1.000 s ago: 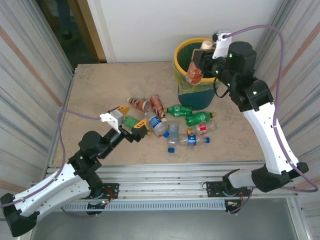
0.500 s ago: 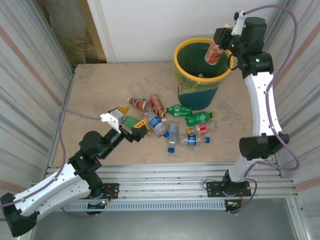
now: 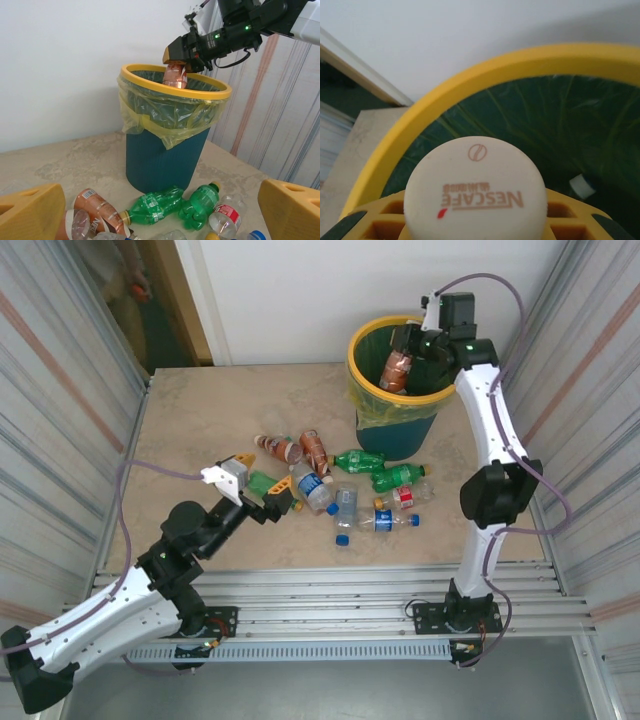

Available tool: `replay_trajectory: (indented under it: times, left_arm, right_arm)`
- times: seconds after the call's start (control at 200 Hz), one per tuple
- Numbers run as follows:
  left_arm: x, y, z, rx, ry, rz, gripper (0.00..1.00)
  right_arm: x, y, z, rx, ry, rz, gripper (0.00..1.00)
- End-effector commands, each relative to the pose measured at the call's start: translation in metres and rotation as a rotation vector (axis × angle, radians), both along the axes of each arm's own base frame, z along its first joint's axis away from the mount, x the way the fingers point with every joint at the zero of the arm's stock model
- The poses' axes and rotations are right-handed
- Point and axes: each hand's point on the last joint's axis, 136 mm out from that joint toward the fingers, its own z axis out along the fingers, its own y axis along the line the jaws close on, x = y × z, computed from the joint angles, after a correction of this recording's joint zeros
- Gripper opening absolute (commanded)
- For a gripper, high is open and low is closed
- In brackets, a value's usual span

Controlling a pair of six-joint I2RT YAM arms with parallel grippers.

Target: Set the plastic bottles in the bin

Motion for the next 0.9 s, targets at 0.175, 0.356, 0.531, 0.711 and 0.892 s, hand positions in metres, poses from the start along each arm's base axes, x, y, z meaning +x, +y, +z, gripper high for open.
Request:
replay_trajectory:
  times: [0.175,0.356,0.531,0.711,0.892]
  left_arm:
    - [0.009,0.011,0.004,0.011,0.008,0.081,0.99]
    - [0.014,0.014,-0.002,0.016,0.043,0.108,0.99]
    - [0.019,0.016,-0.005,0.010,0.072,0.124,0.99]
    - [0.026,0.025,-0.014,0.001,0.131,0.170,0.99]
    - [0.042,0.050,-0.036,-0.030,0.268,0.306,0.99]
  right_arm:
    - [0.001,0.029,-0.023,0.000,0.059,0.080,0.47]
    - [0.001,0.029,-0.019,-0.008,0.077,0.084,0.62]
    - [-0.008,0.027,0.007,-0.014,0.027,0.088,0.68]
    - [-0.024,0.018,0.033,-0.036,-0.009,0.063,0.78]
    - [-0.042,0.004,0.050,-0.098,-0.028,0.014,0.94]
